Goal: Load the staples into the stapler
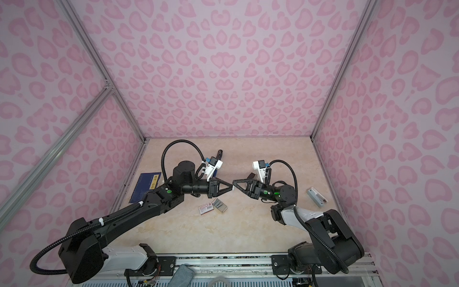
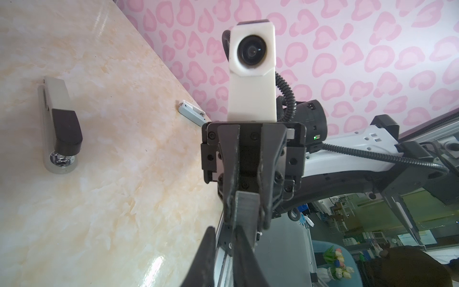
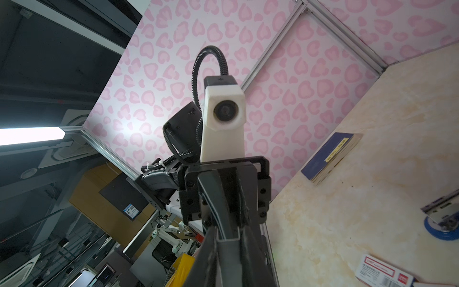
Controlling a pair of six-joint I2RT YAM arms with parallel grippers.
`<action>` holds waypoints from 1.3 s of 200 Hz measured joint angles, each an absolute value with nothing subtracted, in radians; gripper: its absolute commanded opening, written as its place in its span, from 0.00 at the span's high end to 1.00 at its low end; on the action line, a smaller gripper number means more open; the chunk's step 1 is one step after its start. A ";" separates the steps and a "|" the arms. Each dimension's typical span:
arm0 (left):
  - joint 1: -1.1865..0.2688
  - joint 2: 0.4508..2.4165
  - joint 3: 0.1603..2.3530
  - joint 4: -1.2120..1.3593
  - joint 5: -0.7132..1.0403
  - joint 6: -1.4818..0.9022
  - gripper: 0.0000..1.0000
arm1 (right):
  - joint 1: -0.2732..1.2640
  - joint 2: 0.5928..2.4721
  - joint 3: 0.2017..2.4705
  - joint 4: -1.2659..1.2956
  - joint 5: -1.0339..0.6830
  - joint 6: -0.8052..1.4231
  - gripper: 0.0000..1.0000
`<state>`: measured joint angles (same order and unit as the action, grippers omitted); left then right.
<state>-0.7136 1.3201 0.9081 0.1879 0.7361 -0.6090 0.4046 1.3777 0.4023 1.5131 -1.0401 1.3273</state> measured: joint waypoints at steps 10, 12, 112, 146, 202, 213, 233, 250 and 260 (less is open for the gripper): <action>-0.712 1.318 0.906 0.188 0.736 -0.609 0.78 | 0.405 1.377 0.402 1.513 -1.040 1.327 0.82; -0.712 1.318 0.905 0.189 0.736 -0.609 0.78 | 0.405 1.377 0.402 1.513 -1.040 1.327 0.82; -0.665 1.280 0.847 0.188 0.688 -0.627 0.67 | 0.361 1.341 0.413 1.465 -1.036 1.303 0.82; -0.596 1.256 0.821 0.148 0.590 -0.632 0.30 | 0.337 1.308 0.413 1.410 -1.037 1.277 0.82; -0.522 1.416 0.899 -0.069 0.295 -0.565 0.03 | 0.331 1.203 0.413 1.186 -1.040 1.151 0.81; -0.512 1.474 0.917 -0.093 0.253 -0.550 0.03 | 0.331 1.183 0.414 1.133 -1.040 1.122 0.81; -0.501 1.586 0.975 -0.117 0.189 -0.529 0.03 | 0.331 1.142 0.422 1.023 -1.039 1.064 0.81; -0.497 1.682 1.045 -0.129 0.154 -0.509 0.02 | 0.331 1.104 0.425 0.936 -1.036 1.016 0.81; -0.493 1.739 1.085 -0.130 0.146 -0.493 0.01 | 0.331 1.084 0.426 0.886 -1.031 0.988 0.81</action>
